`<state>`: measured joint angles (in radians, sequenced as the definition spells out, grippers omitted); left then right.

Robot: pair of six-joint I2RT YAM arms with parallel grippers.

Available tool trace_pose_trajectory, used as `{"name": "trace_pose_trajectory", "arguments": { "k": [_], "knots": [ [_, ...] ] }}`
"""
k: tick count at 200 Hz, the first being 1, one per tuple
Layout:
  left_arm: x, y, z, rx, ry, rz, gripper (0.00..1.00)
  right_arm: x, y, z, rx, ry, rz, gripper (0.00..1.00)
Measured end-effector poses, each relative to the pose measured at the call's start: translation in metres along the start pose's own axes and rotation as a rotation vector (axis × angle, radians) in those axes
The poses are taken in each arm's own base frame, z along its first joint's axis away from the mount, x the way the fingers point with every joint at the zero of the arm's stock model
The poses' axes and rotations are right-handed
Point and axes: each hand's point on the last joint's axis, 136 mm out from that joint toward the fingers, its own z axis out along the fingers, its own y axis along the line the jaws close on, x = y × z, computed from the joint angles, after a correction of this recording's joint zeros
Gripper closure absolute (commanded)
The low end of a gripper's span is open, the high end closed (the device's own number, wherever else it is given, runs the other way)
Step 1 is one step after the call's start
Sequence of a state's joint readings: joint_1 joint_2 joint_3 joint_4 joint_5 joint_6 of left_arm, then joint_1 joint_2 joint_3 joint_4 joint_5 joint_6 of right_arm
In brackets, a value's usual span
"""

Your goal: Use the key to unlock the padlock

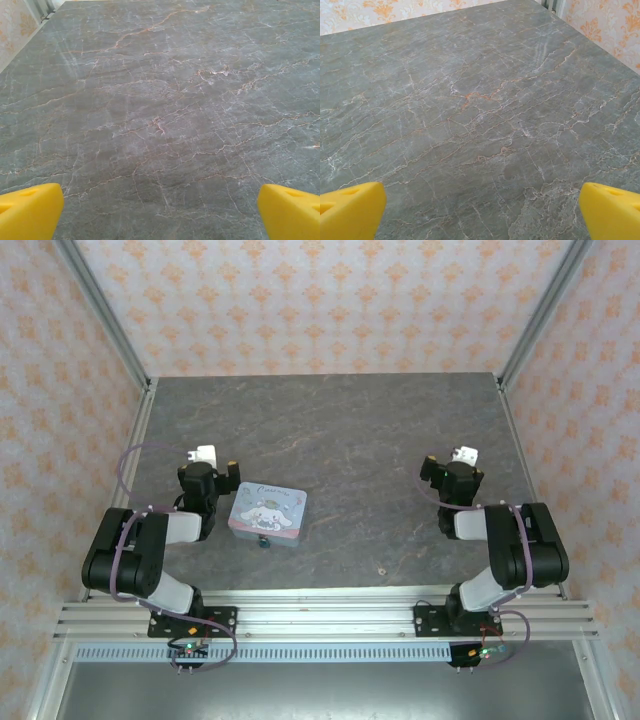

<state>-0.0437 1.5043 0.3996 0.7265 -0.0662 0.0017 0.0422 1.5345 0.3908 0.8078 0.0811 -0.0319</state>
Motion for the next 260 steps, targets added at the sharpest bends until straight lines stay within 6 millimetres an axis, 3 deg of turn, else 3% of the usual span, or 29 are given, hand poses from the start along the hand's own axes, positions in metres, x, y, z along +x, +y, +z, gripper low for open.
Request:
{"name": "trace_pose_trajectory", "arguments": {
  "k": [190, 215, 238, 260],
  "knots": [
    [-0.006, -0.001, 0.001, 0.004, -0.011, -0.003, 0.00, -0.001, -0.001, 0.000, 0.006, 0.000, 0.004, 0.01],
    [-0.011, 0.003, 0.002, -0.027, 0.024, -0.003, 0.00, -0.025, -0.010, -0.018, 0.043, -0.057, 0.032, 0.01],
    [-0.045, 0.012, 0.001, -0.087, 0.016, -0.043, 0.00, -0.067, -0.014, -0.048, 0.038, -0.165, 0.126, 0.01],
    [-0.072, 0.023, -0.008, -0.143, 0.011, -0.120, 0.00, -0.089, -0.014, -0.074, -0.014, -0.216, 0.289, 0.01]
  ]
}}
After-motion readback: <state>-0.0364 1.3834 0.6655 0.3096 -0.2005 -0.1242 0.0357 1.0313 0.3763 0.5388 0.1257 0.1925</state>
